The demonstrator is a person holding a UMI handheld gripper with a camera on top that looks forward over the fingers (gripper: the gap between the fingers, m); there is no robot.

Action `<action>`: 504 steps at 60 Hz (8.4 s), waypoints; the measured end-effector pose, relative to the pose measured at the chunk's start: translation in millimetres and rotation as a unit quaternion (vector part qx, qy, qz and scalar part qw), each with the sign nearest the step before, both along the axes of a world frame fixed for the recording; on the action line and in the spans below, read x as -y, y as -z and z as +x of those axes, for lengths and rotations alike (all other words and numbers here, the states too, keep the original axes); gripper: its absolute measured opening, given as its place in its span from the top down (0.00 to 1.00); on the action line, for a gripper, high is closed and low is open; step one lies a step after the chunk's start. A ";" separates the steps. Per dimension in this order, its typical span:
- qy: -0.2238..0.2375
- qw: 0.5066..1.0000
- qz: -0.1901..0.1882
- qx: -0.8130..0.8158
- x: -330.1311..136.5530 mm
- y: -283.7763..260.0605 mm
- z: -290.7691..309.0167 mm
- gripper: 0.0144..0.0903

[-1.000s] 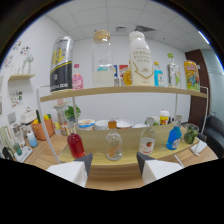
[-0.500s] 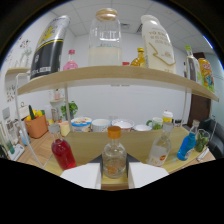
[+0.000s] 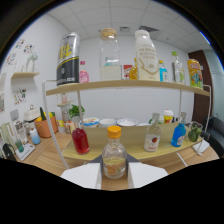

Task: Make me a cup of Mount Fuji.

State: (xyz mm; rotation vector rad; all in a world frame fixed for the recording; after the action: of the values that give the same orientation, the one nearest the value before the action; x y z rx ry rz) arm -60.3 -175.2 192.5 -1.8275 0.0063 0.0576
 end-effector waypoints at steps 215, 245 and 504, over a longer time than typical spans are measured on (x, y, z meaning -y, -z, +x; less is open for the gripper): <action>-0.025 0.995 -0.100 0.017 117.8 64.5 71.2 0.06; 0.002 1.000 -0.011 -0.002 -18.2 -19.7 181.3 0.10; 0.080 0.986 -0.143 0.010 114.9 75.7 242.2 0.07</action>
State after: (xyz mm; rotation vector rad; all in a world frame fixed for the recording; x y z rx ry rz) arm 181.8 -290.1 116.8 -2.1081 0.1548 -0.0799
